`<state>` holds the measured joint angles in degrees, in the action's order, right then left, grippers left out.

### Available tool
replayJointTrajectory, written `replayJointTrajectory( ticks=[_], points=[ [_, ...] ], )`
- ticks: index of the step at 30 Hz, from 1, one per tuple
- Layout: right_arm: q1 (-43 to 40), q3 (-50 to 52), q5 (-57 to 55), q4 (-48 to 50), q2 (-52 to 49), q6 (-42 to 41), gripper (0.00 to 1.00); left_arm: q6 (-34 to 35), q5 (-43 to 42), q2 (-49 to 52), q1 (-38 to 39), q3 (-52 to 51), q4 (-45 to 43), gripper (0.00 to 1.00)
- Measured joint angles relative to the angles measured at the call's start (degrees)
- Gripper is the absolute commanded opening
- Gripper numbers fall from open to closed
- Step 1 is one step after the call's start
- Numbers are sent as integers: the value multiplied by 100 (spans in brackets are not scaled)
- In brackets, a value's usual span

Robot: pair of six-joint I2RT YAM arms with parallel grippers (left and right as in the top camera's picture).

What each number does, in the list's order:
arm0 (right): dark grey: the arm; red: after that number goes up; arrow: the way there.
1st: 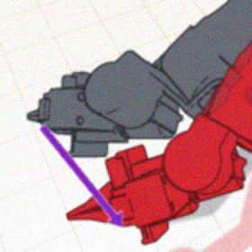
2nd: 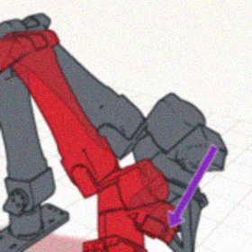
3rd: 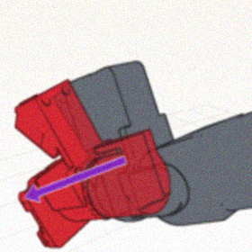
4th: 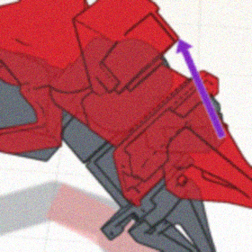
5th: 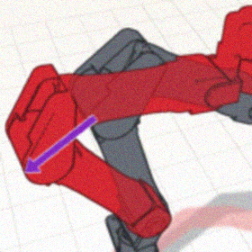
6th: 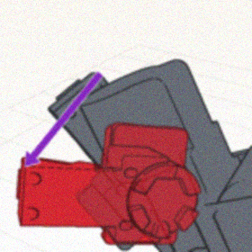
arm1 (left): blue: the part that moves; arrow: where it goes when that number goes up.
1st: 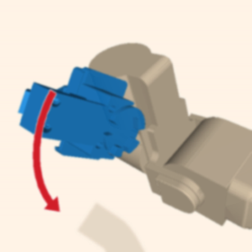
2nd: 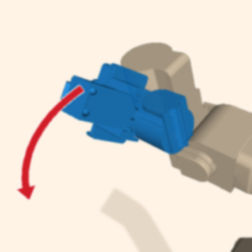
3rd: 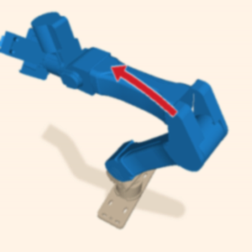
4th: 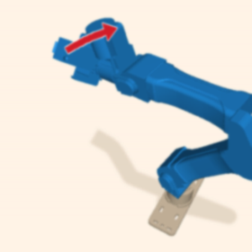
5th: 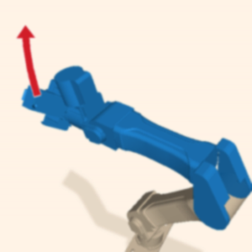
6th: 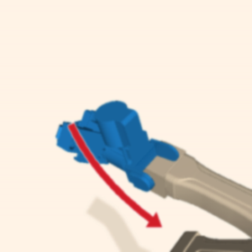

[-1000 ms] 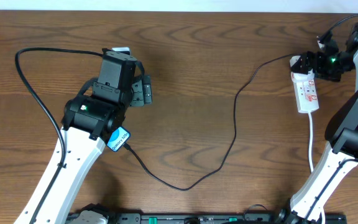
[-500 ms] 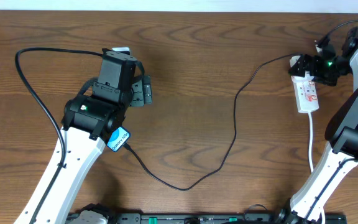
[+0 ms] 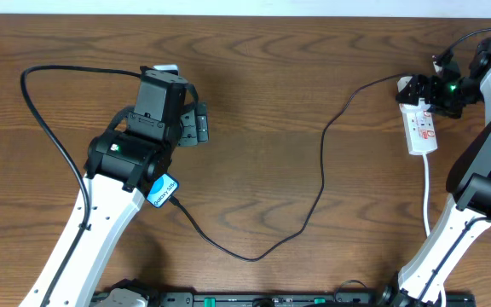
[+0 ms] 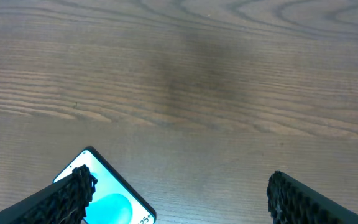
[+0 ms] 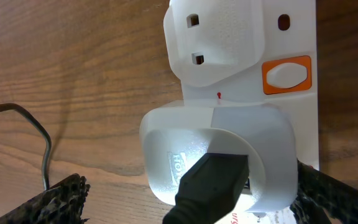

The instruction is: Plug charger to phone and switch on socket

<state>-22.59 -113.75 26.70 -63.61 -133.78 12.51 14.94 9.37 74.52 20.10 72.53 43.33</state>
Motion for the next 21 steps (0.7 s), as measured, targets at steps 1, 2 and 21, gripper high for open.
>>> replayJointTrajectory(
  ticks=[1,2,21],
  points=[
    [0,0,2,0,0,0,99,0,0,0,0,0,0,91],
    [0,0,2,0,0,0,99,0,0,0,0,0,0,91],
    [7,-28,-98,-22,0,-42,99,0,2,0,0,0,0,91]
  ],
)
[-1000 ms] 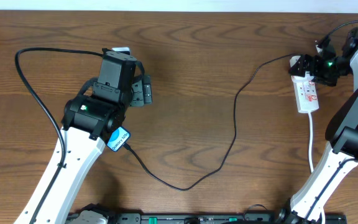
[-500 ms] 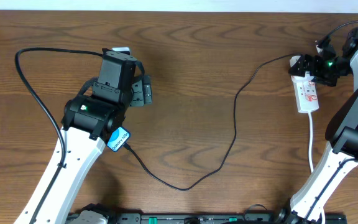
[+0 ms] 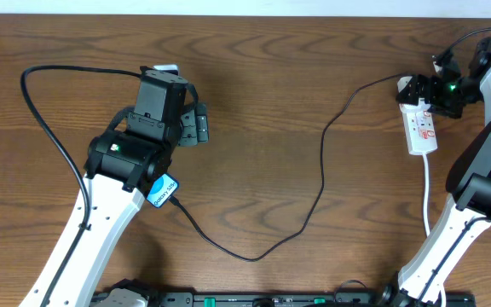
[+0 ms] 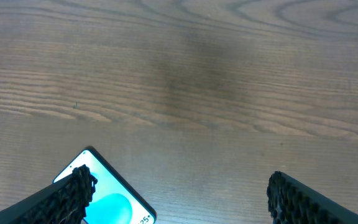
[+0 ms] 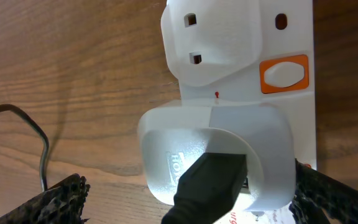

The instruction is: Plug charger to phone and switch on socket

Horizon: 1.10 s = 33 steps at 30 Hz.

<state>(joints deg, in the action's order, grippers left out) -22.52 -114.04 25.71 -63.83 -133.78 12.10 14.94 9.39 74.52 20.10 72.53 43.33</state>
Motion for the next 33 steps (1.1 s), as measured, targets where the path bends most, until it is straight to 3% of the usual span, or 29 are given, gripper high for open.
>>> replayJointTrajectory(
  ticks=[11,33],
  points=[
    [4,-66,-437,-144,0,-289,99,0,-2,0,0,0,0,91],
    [98,-66,-236,-175,0,-214,99,0,-2,0,0,0,0,91]
  ],
)
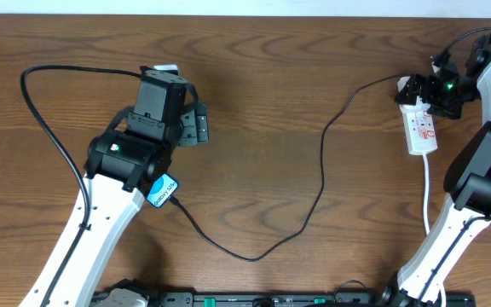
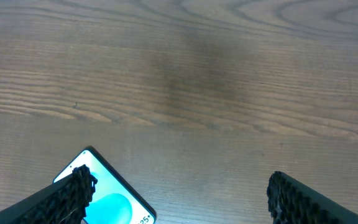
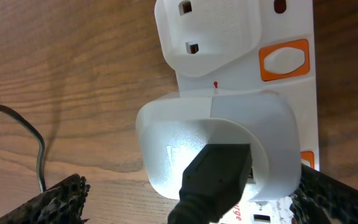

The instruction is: Plug charger to phone and switch on socket

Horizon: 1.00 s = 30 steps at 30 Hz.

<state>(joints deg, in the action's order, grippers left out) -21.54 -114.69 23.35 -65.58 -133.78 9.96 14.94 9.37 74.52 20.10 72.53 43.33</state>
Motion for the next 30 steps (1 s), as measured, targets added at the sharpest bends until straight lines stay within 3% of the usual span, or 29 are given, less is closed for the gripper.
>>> replayJointTrajectory(
  ticks=[30],
  points=[
    [15,2,-2,-66,0,-4,99,0,2,0,0,0,0,91]
  ],
)
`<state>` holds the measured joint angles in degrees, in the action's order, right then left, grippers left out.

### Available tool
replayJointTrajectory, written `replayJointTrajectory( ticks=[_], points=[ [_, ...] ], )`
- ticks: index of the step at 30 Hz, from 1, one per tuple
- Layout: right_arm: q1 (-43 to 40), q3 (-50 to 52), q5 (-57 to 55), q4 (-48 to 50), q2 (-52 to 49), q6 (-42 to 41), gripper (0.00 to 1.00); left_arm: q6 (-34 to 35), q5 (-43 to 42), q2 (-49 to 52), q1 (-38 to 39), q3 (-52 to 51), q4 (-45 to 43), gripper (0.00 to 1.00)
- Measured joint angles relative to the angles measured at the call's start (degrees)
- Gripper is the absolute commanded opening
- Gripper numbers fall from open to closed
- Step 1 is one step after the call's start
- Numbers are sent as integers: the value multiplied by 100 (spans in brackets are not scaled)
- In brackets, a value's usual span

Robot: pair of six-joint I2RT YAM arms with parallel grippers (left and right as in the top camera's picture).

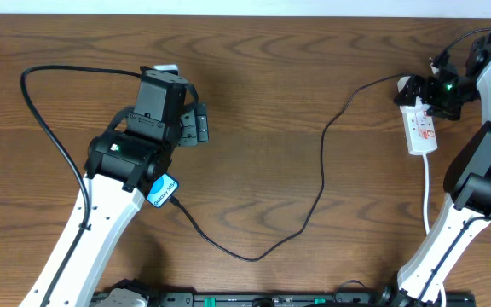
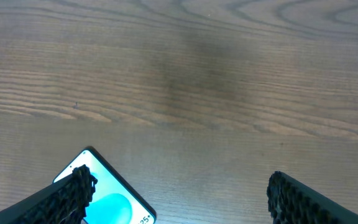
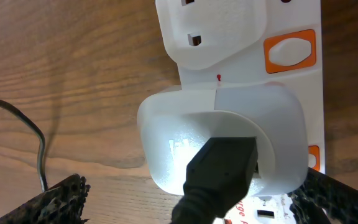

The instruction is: Plug charger to phone and switch on socket

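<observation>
The phone (image 1: 164, 189), its blue screen lit, lies under my left arm with the black charger cable (image 1: 320, 183) meeting its lower end. In the left wrist view a corner of the phone (image 2: 114, 199) shows beside my left finger, and my left gripper (image 2: 179, 202) is open and empty above the wood. The cable runs to the white power strip (image 1: 422, 130). My right gripper (image 3: 194, 202) is open, straddling the white charger adapter (image 3: 222, 134) with its black plug (image 3: 219, 174). An orange switch (image 3: 289, 51) sits beside the free socket, and a second orange switch (image 3: 314, 158) is partly hidden by the adapter.
The power strip's own white lead (image 1: 427, 192) trails toward the table's front. A second black cable (image 1: 45, 119) loops at the left behind my left arm. Bare brown wood (image 1: 262, 102) lies between the two arms.
My right gripper has shifted slightly over the power strip, so the adapter and switches sit a little differently in its view. The left arm, phone and cable have not moved.
At every earlier moment my right gripper stood open around the charger adapter on the strip, drifting only slightly, and it stands so now. My left gripper stayed open beside the lit phone throughout.
</observation>
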<state>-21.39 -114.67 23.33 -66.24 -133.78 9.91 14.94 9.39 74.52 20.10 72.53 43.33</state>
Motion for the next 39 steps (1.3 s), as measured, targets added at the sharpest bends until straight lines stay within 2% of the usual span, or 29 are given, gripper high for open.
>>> replayJointTrajectory(
  ticks=[39],
  points=[
    [79,0,-129,4,0,-2,99,0,-2,0,0,0,0,91]
  ],
)
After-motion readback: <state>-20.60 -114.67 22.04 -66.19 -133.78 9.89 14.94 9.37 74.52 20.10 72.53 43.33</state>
